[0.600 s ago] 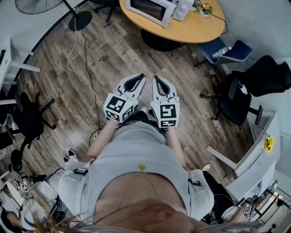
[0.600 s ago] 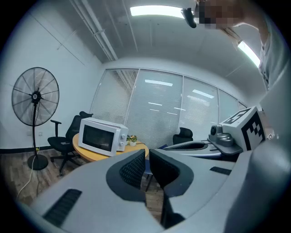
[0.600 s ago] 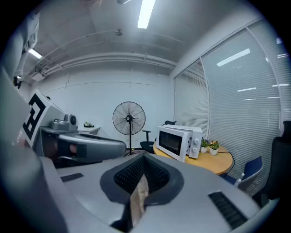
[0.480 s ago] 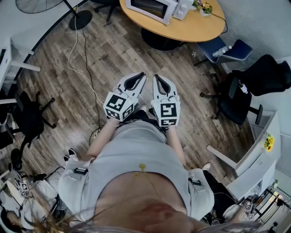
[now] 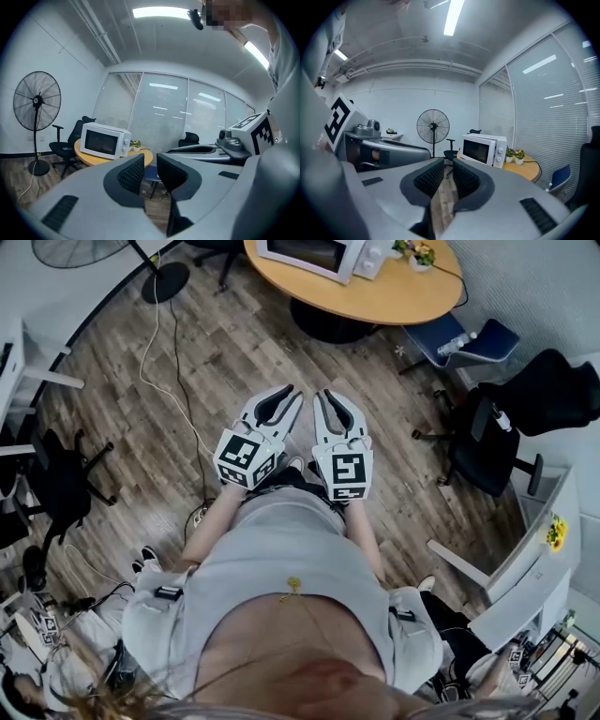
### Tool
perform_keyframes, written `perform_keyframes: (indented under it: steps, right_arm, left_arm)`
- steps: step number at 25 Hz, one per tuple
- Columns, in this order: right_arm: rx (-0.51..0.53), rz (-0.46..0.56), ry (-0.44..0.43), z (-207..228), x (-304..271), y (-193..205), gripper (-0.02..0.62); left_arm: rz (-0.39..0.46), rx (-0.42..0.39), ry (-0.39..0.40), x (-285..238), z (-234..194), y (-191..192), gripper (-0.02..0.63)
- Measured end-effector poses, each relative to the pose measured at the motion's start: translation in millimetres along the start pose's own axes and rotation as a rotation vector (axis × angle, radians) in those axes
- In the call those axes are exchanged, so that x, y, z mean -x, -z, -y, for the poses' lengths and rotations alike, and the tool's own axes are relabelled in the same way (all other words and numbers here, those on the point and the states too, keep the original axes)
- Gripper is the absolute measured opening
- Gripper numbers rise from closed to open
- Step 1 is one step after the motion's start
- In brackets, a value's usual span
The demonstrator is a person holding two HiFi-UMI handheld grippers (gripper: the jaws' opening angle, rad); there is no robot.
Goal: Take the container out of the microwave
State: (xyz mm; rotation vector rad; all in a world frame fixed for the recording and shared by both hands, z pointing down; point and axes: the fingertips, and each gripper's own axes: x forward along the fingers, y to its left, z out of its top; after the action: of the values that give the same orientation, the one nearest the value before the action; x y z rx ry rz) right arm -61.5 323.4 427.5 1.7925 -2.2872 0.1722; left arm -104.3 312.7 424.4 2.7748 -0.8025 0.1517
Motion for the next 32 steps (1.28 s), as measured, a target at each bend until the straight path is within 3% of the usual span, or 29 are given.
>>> perform_keyframes:
  steps: [2,13,32]
  right_arm:
    - [-0.009,0.006,-0.004,1.7,0.0,-0.4,0.081]
    - [-0.037,0.025,0.016,21.2,-18.2,-8.6,0.084]
    - [-0.033,0.015,0.074,98.2,-132.1,-30.2,0.084]
  left_arm:
    - [0.002,0.008,0.002,-2.6,1.3,-0.1,0.091]
    - [0.006,0.019,-0.004,-26.3,-17.3,-11.2,0.091]
    - [-0.003,0.027,0.048,-135.7,-103.4,-42.8,0.091]
